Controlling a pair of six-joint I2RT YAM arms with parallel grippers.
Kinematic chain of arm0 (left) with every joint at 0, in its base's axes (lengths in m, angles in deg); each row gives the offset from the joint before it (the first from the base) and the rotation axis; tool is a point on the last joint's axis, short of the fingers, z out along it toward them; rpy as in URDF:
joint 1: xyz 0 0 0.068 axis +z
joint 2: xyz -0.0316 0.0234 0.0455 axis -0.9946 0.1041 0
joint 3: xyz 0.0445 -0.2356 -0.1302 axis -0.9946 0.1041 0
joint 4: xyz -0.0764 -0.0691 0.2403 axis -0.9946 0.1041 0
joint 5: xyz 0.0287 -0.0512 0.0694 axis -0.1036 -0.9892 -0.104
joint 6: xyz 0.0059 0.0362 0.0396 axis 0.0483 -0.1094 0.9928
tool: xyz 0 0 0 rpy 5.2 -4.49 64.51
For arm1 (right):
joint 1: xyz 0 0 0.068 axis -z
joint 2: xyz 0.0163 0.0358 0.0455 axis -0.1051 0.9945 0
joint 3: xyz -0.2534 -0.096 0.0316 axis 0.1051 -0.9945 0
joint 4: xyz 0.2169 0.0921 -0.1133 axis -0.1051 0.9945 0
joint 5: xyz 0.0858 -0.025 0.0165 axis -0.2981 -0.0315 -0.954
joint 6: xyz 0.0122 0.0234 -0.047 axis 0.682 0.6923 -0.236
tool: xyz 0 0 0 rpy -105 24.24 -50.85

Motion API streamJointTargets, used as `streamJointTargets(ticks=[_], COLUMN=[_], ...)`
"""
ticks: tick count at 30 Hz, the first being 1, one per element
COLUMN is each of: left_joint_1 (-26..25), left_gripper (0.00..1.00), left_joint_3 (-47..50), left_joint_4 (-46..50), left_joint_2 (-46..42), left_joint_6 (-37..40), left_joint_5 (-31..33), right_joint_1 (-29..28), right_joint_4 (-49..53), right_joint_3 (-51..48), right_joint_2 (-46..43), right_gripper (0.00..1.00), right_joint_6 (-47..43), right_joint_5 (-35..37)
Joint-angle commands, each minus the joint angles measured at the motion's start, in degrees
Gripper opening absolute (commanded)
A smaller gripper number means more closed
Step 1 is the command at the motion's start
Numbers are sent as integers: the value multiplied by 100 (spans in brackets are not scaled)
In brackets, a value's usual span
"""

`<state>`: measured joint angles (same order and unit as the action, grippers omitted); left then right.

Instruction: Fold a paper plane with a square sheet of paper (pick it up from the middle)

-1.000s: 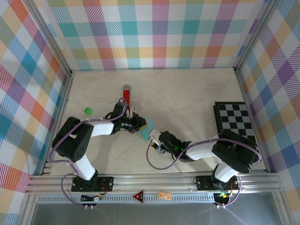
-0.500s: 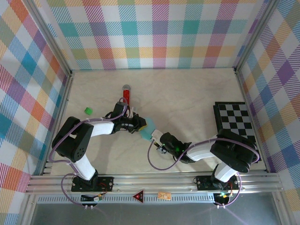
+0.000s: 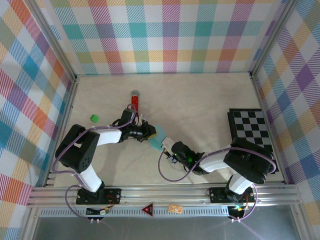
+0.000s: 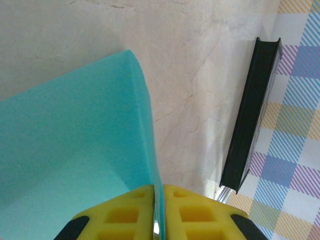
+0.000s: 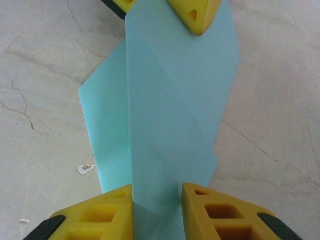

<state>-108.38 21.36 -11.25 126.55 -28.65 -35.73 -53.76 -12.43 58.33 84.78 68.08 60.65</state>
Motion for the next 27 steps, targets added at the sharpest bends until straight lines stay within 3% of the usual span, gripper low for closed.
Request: streamJointTargets(ticks=[1,27], left_joint_1=[-43,-51], left_gripper=[12,13], left_joint_3=[-94,-124], left_joint_4=[203,238], left_joint_2=[-128,-152], left_joint_6=[139,178], left_joint_5=[-94,-37], right_joint_1=[-28,-26], right_joint_4=[-376,-349], right_joint_3=[141,135], right_joint_2=[169,151], right_gripper=[30,11], right_joint_6=[44,447], right_joint_5=[90,-39])
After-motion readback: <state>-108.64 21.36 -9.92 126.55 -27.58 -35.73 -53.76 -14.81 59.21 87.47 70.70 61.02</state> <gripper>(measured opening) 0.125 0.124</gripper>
